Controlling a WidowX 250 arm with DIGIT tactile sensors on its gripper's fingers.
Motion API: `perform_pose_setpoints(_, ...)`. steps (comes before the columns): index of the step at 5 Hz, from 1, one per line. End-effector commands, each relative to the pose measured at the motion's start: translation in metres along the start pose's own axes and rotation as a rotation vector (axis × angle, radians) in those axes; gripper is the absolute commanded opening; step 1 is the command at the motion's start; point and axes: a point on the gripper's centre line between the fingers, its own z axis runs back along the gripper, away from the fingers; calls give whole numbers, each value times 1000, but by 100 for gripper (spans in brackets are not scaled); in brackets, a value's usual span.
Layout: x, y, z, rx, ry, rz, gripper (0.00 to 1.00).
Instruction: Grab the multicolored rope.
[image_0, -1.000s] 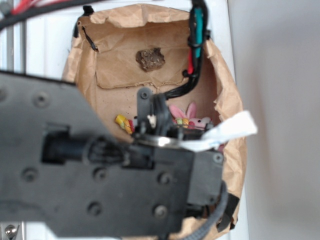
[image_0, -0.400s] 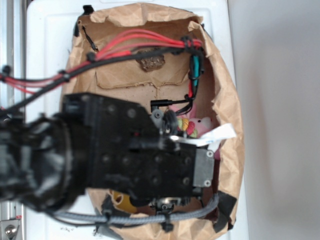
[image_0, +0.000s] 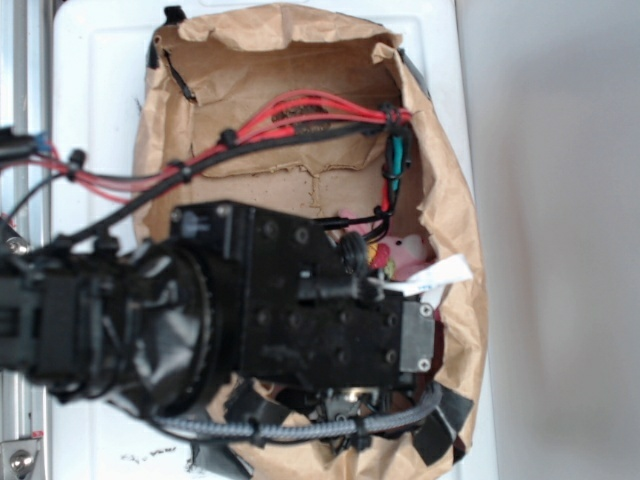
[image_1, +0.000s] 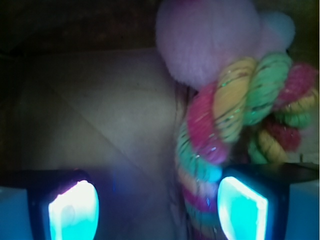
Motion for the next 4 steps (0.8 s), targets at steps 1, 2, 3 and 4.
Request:
perform_pose_setpoints(1,-2,7,-5,113,-10,-8,100)
perform_pose_setpoints(2,0,17,-6,139,-17,-4,100)
perform_pose_setpoints(3,3,23,-7,159,-25,4,100)
perform_pose_setpoints(4,2,22,-7,151,-32,22,0)
